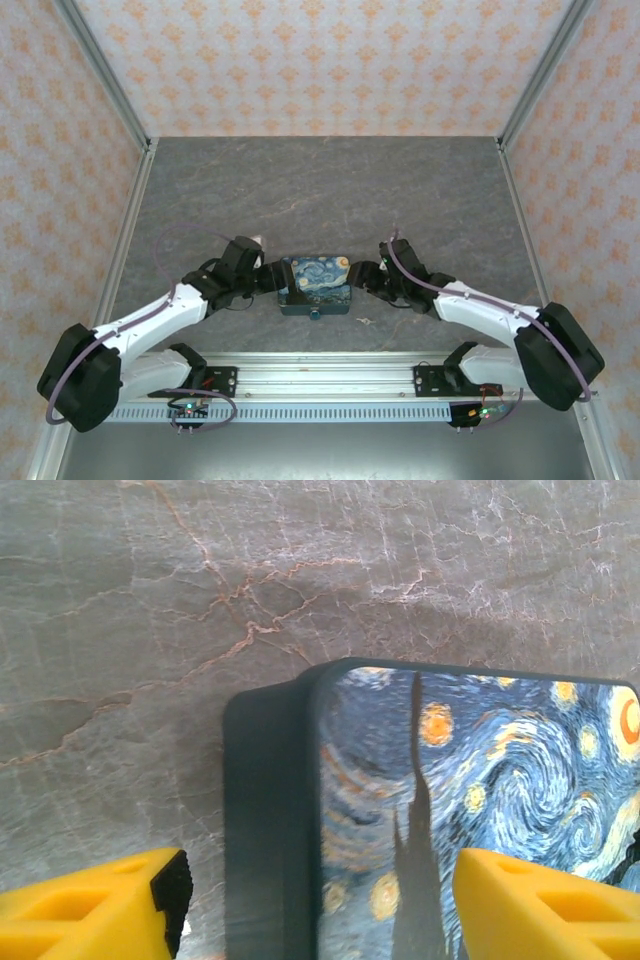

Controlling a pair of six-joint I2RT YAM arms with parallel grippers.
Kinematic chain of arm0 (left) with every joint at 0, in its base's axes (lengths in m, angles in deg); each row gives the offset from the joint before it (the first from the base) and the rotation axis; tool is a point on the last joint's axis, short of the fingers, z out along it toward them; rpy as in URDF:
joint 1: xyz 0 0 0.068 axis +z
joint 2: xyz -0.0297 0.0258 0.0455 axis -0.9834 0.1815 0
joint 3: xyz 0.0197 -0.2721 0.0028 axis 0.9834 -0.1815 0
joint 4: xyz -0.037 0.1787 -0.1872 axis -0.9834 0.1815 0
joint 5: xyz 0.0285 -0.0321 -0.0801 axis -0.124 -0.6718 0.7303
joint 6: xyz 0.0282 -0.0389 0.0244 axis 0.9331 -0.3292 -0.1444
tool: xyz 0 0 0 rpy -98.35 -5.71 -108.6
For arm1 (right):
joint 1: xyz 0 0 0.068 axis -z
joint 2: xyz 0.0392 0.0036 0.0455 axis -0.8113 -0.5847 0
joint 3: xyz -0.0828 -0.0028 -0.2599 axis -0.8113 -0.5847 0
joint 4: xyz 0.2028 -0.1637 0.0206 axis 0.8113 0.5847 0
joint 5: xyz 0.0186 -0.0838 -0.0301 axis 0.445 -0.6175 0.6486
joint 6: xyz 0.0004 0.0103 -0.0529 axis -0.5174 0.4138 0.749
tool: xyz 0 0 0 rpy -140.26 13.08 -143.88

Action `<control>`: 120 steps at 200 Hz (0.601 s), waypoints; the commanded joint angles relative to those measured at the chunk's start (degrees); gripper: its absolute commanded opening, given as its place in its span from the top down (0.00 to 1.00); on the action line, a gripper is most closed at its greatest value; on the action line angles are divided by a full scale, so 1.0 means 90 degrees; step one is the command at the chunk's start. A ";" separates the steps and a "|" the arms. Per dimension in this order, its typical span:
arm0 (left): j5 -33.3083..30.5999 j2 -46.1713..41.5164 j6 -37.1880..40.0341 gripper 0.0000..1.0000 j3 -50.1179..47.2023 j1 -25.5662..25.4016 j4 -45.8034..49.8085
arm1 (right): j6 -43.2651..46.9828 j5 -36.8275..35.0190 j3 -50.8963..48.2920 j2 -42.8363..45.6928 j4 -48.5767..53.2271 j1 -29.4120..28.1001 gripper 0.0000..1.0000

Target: Unlock a padlock with a key

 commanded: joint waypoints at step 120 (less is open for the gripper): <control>0.0090 0.1460 -0.0166 0.34 0.0225 -0.0205 -0.1238 | -0.0244 0.0015 0.0388 -0.0803 -0.0850 -0.0053 0.58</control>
